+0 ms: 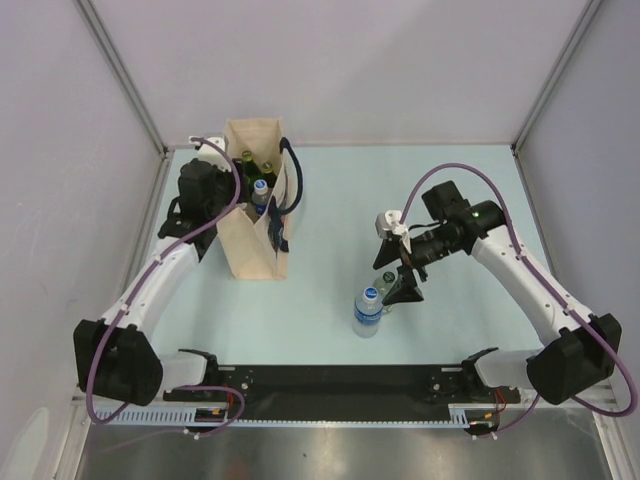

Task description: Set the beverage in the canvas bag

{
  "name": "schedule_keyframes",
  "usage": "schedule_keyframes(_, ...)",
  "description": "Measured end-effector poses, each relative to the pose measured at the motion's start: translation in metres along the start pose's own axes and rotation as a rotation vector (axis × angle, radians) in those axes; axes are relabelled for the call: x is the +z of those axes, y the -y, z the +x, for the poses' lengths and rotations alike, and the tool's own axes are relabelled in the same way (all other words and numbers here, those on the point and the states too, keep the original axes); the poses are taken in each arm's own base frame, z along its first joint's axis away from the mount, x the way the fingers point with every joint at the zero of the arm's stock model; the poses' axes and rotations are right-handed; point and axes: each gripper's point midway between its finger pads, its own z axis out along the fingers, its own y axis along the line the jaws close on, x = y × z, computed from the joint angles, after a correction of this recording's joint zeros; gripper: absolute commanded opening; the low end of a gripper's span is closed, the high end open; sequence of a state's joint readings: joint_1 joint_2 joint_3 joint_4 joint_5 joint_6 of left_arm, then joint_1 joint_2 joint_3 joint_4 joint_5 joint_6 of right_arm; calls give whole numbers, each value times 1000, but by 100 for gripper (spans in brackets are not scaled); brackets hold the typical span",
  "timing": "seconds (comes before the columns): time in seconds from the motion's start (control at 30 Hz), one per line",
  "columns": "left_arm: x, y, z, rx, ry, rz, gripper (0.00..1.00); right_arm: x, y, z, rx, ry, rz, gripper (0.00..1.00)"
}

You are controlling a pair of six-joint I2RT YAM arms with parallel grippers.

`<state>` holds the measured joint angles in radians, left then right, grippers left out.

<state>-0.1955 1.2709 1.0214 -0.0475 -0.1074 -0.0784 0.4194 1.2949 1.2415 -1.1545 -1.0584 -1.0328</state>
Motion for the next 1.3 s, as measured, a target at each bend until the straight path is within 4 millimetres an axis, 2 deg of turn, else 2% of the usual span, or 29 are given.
schedule_keyframes(0.17,-14,-1,-17,-2,47,7,76,7,0,1,1,-15,-24,100)
schedule_keyframes(0.37,-34,-1,-25,2,61,17,86,7,4,2,-2,-37,-9,100)
schedule_keyframes(0.47,-52,1,-34,-2,79,36,89,9,6,3,-7,-46,-4,100)
schedule_keyframes(0.63,-91,8,-60,-30,141,91,92,17,1,2,-17,-60,-32,99)
schedule_keyframes(0.8,-123,16,-68,-80,166,144,96,28,-4,6,-31,-93,-67,93)
schedule_keyframes(1.1,-161,18,-55,-195,126,162,99,38,-11,18,-53,-145,-96,70)
schedule_keyframes(1.3,-171,18,-43,-315,76,143,100,41,-10,19,-69,-153,-99,38)
